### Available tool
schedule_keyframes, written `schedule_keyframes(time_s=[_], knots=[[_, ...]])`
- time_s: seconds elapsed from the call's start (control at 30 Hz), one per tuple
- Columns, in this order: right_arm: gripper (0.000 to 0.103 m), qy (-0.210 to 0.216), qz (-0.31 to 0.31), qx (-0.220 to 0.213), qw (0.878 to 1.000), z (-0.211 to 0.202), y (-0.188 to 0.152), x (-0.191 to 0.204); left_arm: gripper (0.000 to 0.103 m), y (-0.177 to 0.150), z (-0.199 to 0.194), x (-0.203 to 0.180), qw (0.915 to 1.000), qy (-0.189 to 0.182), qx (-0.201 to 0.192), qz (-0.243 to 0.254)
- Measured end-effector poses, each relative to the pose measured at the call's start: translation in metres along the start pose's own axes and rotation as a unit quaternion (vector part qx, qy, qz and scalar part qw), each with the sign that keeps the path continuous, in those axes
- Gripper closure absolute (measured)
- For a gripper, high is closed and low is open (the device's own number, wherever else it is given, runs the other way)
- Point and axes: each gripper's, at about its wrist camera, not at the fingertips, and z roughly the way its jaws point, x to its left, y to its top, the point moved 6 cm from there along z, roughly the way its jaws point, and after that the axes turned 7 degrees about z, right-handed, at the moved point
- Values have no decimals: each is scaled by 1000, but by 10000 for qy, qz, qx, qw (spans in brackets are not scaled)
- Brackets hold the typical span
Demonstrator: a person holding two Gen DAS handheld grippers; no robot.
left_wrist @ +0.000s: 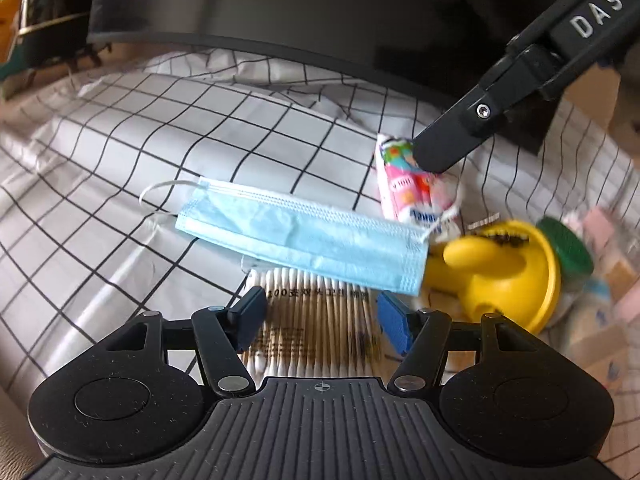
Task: Organize soft objects
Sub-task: 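Close the left tool on the cotton swab bag while the right tool approaches the blue mask, then grasp the blue face mask with the right tool while the left tool lifts the swab bag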
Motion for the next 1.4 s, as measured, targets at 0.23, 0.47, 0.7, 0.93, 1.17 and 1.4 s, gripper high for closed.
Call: schedule_keyframes(time_s=[0.23,0.47,0.7,0.93,1.17,1.4], knots=[[46,-148,47,258,9995,26,6,0,42,2,-5,-10,9961,666,138,562],[76,473,300,519,9971,33,-3,21,42,-6,-16,24,9984,145,163,-526],[84,397,943,1229,9871,95,-17,17,42,-10,-2,25,9956,-422,414,-725],[84,659,1033,1212,9850,98,-16,14,7,-5,13,1,9982,-229,352,-420],[65,543,132,316,9979,26,11,11,11,-3,27,-18,9987,283,373,182],[44,-223,-292,-156,9992,20,25,-8,30,-5,5,0,9968,291,418,-612]])
